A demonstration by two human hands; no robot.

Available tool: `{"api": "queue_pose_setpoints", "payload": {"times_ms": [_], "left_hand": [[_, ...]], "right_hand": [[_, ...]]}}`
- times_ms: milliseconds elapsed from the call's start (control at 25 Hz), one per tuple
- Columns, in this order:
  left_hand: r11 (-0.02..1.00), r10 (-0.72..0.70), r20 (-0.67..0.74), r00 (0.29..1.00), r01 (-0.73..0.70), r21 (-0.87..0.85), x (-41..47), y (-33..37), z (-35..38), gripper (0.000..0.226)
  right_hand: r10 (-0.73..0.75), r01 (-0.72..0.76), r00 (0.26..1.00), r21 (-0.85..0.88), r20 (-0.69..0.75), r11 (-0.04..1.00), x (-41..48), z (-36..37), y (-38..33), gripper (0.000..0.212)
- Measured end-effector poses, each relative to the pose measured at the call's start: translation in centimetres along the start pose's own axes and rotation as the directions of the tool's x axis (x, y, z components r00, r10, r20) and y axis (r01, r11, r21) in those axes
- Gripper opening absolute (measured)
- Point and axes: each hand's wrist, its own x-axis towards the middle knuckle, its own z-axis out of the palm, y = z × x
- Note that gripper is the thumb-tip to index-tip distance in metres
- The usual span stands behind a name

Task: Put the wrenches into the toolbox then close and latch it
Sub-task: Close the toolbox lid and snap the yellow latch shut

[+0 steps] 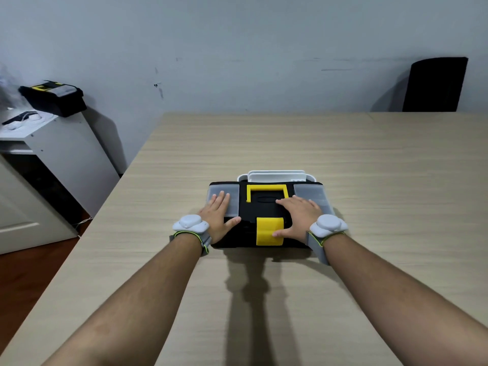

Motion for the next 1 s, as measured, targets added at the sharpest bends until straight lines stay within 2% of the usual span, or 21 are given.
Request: {"api": "queue_pose_setpoints", "payload": {"times_ms": [320,600,720,880,1000], "left_hand": [[1.000,-0.002,-0.058,0.998,0.001,-0.015,0.1,-0.3,1.1,0.075],[1.000,-0.006,-0.060,0.998,0.005,-0.011,0.1,-0.3,1.0,0.075],[1.000,-0.013,-0.046,0.999,0.012,-0.015,0.0,-0.2,0.9,0.075],[0.999,-0.033,-0.030,0.999,0.033,0.006,0.2,0.2,0.0,0.076],[0.997,-0.032,-0.071,0.997,0.037,0.070,0.8,1.0,-2.3,0.068]], "right_hand": [[-0.022,0.022,0.995,-0.002,-0.092,1.000,-0.1,1.2,0.2,0.102],[-0.057,0.024,0.984,-0.190,-0.170,0.981,-0.8,2.4,-0.8,0.099],[-0.067,0.026,0.980,-0.212,-0.189,0.977,-0.9,2.8,-0.8,0.099],[-0.063,0.053,0.992,-0.091,-0.111,0.994,-0.8,1.7,-0.2,0.092],[-0.043,0.067,0.990,0.183,-0.131,0.981,-0.5,-1.0,0.3,0.067]]}}
